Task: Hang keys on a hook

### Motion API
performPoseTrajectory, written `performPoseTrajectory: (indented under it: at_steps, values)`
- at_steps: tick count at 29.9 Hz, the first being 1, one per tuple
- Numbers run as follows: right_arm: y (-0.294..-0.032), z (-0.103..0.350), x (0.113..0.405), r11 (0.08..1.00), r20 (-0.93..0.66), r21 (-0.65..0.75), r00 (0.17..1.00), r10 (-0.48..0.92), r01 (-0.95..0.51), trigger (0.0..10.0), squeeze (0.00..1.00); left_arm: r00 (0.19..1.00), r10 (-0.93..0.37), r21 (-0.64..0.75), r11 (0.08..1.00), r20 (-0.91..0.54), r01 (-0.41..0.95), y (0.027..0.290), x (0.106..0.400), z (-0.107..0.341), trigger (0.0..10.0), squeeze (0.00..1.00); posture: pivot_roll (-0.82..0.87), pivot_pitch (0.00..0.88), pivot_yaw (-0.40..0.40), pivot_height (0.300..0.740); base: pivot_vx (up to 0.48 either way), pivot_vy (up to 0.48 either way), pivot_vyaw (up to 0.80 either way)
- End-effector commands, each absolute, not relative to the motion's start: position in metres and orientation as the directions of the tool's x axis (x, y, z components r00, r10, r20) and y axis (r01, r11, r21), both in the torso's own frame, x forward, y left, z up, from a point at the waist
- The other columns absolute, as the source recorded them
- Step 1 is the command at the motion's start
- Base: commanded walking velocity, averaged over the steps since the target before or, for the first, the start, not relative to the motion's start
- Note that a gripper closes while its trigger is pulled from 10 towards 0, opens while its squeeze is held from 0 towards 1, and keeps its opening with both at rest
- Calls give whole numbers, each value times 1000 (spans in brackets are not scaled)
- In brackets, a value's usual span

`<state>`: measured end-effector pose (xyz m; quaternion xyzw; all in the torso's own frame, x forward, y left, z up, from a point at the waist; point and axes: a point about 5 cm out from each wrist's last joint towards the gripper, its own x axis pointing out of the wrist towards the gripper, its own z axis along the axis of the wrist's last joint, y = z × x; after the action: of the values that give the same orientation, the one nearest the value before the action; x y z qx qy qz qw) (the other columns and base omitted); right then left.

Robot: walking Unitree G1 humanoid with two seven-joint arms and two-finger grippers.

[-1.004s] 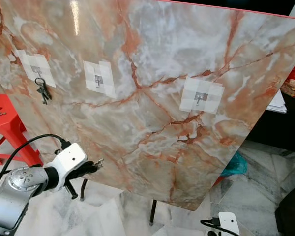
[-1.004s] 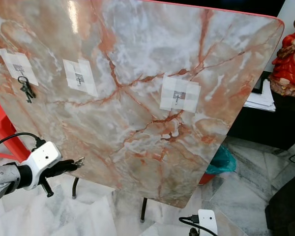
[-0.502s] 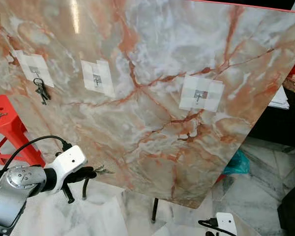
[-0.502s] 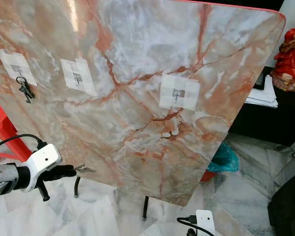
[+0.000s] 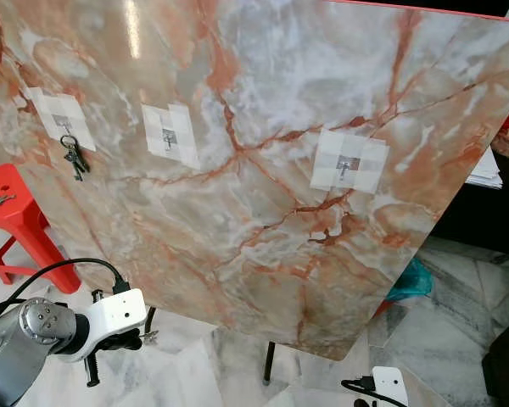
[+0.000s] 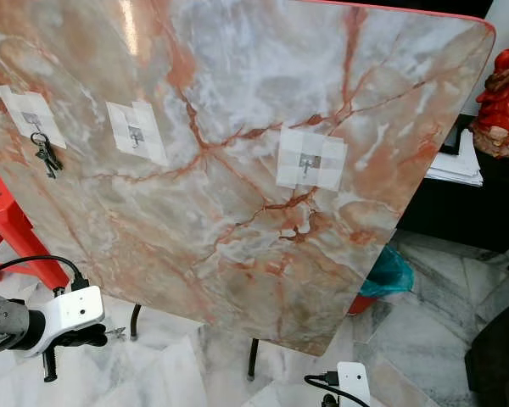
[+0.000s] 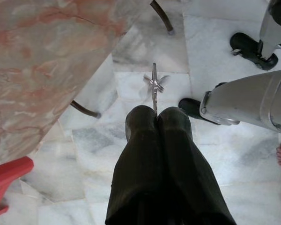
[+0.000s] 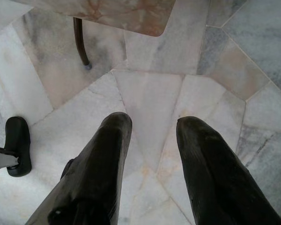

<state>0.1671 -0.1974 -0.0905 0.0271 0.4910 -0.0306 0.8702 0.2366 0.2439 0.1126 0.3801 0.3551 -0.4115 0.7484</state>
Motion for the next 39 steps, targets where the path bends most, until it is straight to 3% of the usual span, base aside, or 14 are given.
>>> performPoseTrajectory:
  at_steps: [1,9,12,23,25,27,39]
  values:
    - [-200,-91,165,996,-859,15,511,-32,88,10000,0,449,-325,315,390,-832,865,245,241,114,10000,0,128,69,-43,740,0,0,0]
    - [-197,-91,166,996,-859,18,512,-28,85,10000,0,639,-329,462,476,-695,748,248,263,134,10000,0,132,71,-45,740,0,0,0]
    - [-195,-91,168,996,-858,19,513,-28,85,10000,0,731,-344,501,554,-590,665,247,273,145,10000,0,132,72,-46,740,0,0,0]
    - [-192,-91,169,996,-857,21,515,-25,83,10000,0,901,-298,583,689,-316,432,251,297,179,10000,0,134,63,-48,740,0,0,0]
    - [-192,-91,169,996,-857,21,515,-25,83,10000,0,907,-294,584,695,-303,420,251,298,181,10000,0,134,63,-48,740,0,0,0]
    - [-194,-91,167,996,-857,20,515,-28,87,10000,0,936,-294,594,724,-193,350,247,306,196,10000,0,136,52,-46,740,0,0,0]
    - [-204,-91,164,996,-857,5,514,-42,91,10000,0,953,-300,512,814,-31,273,229,316,200,10000,0,135,11,-65,740,0,0,0]
